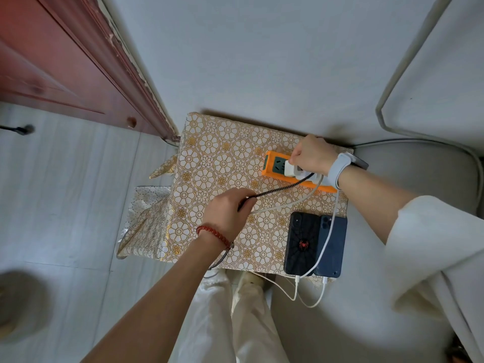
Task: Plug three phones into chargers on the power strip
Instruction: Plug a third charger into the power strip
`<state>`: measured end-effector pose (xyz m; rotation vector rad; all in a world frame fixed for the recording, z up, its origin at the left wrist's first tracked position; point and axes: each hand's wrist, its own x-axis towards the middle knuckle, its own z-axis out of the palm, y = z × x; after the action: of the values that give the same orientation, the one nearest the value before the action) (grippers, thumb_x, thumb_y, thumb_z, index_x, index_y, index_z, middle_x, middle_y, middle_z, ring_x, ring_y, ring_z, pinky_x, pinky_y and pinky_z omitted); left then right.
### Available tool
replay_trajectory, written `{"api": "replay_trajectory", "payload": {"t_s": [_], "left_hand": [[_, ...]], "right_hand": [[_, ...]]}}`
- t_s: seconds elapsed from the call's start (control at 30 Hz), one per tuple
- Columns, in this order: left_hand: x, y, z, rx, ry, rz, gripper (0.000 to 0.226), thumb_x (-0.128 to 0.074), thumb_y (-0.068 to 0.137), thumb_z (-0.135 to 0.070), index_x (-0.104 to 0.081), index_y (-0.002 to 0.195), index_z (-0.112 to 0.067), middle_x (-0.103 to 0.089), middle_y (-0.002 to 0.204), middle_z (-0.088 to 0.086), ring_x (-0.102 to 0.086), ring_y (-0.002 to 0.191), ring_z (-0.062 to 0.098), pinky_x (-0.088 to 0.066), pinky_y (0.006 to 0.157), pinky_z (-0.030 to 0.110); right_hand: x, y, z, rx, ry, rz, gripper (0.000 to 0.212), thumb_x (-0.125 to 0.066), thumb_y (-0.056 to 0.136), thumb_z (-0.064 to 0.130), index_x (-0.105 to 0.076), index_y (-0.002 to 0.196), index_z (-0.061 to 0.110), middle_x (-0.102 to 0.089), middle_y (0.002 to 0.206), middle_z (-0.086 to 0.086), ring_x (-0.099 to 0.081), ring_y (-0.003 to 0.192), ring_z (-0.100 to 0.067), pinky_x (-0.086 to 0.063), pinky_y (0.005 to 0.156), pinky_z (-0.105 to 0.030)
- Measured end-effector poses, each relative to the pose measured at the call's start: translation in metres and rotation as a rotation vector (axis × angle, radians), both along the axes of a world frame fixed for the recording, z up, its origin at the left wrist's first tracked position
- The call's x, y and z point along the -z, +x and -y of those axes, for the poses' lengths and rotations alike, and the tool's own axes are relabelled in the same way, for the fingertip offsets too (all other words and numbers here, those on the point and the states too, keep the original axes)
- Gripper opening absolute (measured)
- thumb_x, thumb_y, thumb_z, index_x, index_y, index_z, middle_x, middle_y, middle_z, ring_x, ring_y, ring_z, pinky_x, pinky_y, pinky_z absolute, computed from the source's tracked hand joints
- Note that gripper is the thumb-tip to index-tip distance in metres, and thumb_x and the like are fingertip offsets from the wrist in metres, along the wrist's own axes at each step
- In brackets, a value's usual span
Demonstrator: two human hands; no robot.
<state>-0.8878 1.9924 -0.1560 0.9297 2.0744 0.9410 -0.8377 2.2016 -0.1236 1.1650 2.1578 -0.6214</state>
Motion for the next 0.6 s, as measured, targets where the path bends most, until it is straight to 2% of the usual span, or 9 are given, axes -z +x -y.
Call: {"api": "replay_trajectory", "payload": {"t_s": [0.3,0.4,0.53,0.6], "left_hand": [[0.001,-0.001,0.000,0.005,0.007,0.006,0.014,-0.058,0.086,-0.018,-0.067,0.093,-0.012,-0.070,0.085,0.006,-0.063,0.076,0.023,-0.054,0.068,0.036],[0.003,-0.002,0.000,0.011,0.003,0.005,0.014,-0.057,0.086,-0.018,-0.067,0.094,-0.012,-0.070,0.087,0.006,-0.063,0.078,0.023,-0.053,0.069,0.034],[0.004,-0.002,0.000,0.008,-0.003,0.013,0.015,-0.057,0.086,-0.018,-0.068,0.095,-0.012,-0.071,0.089,0.006,-0.063,0.080,0.022,-0.051,0.070,0.030],[0.004,-0.002,0.000,0.013,-0.008,0.008,0.016,-0.056,0.087,-0.018,-0.067,0.095,-0.012,-0.071,0.089,0.005,-0.063,0.080,0.022,-0.051,0.070,0.031]], "right_hand": [[0.004,0.003,0.004,0.037,0.046,-0.028,0.025,-0.054,0.088,0.016,-0.068,0.094,-0.004,-0.069,0.102,-0.019,-0.063,0.096,-0.033,-0.051,0.088,-0.043],[0.006,0.008,0.006,0.039,0.067,-0.067,0.026,-0.054,0.087,0.015,-0.069,0.092,-0.005,-0.070,0.099,-0.021,-0.063,0.093,-0.035,-0.052,0.083,-0.042],[0.007,0.012,0.008,0.065,0.075,-0.126,0.023,-0.054,0.087,0.012,-0.071,0.087,-0.002,-0.070,0.095,-0.019,-0.062,0.089,-0.032,-0.047,0.069,-0.032],[0.007,0.010,0.008,0.063,0.075,-0.113,0.023,-0.053,0.088,0.013,-0.071,0.090,-0.002,-0.070,0.098,-0.019,-0.063,0.091,-0.033,-0.050,0.073,-0.034]]}}
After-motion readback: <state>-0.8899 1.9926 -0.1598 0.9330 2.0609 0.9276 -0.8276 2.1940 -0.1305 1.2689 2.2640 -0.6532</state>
